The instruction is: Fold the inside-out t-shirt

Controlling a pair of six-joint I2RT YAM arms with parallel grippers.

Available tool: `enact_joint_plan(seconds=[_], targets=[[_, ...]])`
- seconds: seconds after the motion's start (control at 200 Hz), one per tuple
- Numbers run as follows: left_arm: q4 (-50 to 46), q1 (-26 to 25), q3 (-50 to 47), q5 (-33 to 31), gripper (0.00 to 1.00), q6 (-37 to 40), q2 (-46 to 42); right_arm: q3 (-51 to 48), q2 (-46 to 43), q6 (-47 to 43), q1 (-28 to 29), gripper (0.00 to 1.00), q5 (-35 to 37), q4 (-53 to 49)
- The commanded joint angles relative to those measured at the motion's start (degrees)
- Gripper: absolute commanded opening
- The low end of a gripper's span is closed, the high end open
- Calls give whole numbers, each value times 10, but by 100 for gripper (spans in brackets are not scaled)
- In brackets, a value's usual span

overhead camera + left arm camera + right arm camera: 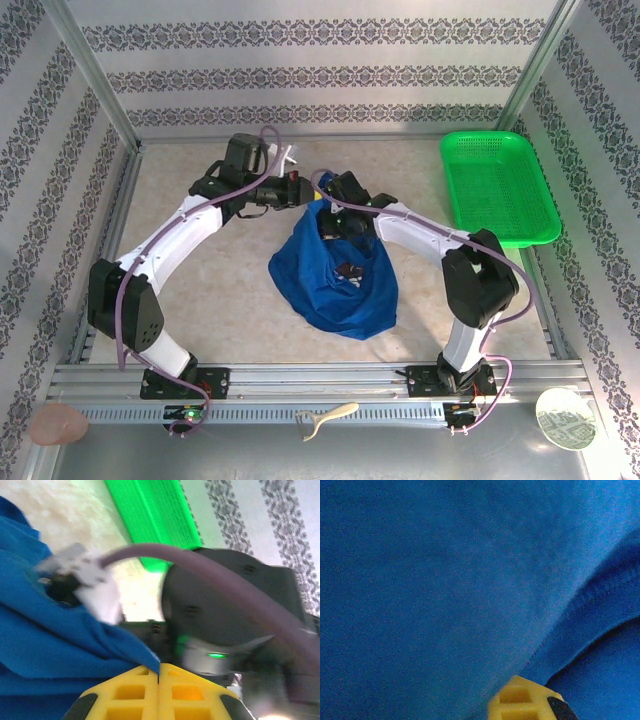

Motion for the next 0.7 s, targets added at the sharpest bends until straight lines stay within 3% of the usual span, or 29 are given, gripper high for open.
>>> enact_joint_plan(seconds=[0.0,0.095,0.26,0.405,0.505,0.694], targets=[[56,48,-10,-40,0,-33,-12,20,-52,-11,-25,0,-83,-22],[41,81,14,-78,1,-29,22,13,-96,4,-42,0,-130,-45],[-14,100,82,-108,37,17,62,0,-141,55,-63,0,-183,-35],[26,92,12,-131,55,-3,-14,1,-151,82,-69,0,-200,-22],[21,51,-53,-185,63,3,-86,4,-150,95,-69,0,-207,-11],[18,-105,-160,-379,68,13,-142,19,-136,106,-66,0,-214,0]])
